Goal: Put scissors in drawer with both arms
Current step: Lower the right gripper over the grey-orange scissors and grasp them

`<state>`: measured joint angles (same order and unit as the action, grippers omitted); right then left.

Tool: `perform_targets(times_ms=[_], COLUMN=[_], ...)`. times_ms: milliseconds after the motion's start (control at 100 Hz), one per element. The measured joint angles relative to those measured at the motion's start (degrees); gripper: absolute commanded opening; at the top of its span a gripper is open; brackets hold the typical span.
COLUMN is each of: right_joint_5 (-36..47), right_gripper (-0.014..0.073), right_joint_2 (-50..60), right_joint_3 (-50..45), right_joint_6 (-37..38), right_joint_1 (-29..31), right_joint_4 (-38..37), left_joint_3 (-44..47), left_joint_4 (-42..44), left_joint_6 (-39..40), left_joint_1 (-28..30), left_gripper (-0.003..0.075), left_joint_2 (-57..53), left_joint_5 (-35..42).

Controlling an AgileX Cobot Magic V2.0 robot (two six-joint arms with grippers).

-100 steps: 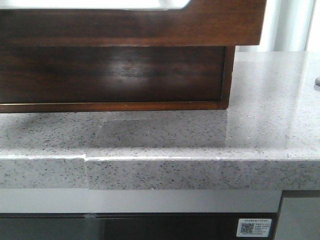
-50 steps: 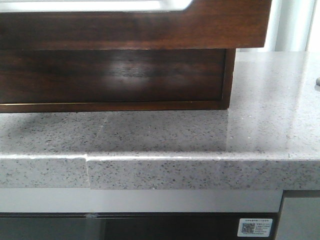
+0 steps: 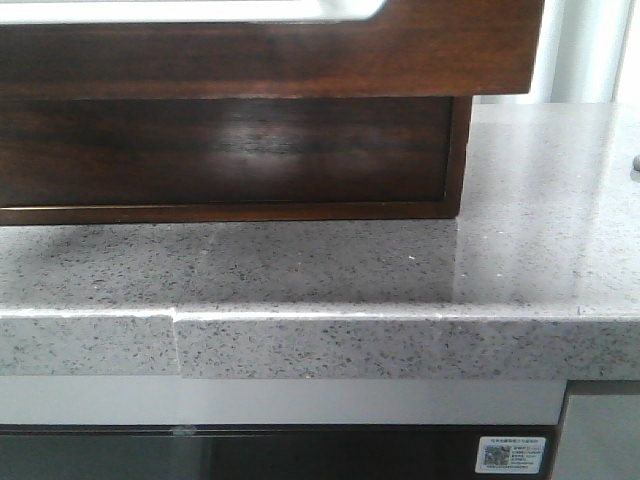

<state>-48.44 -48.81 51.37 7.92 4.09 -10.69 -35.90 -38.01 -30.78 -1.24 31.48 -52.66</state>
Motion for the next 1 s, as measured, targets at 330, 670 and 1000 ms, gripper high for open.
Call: perform_targets(times_ms=[330,670,1000], right_joint_5=[-3.7,-8.4,-12.8], right_gripper=[0.0415,0.0395,0.0314], right_joint_2=[-21.6,-39.6,-50.2], right_joint_3=[9.3,20.8,28.4], right_joint_6=[-8.4,-15.3,-19.6], right_joint_1=[10.2,10.9,10.9], right_joint_4=[11.1,13.3,13.4], left_joint_3=[-3.6,-4.4,-4.4], left_joint_4=[16.8,19.1,19.1], left_joint_6=[6.7,7.3,7.3], left_joint_1=[-6.2,-7.9,-7.9], left_gripper=[0.0368,0.0368,0.0368], left_joint_2=[-3.7,-3.8,-3.8], left_joint_5=[1.9,11.4,16.3])
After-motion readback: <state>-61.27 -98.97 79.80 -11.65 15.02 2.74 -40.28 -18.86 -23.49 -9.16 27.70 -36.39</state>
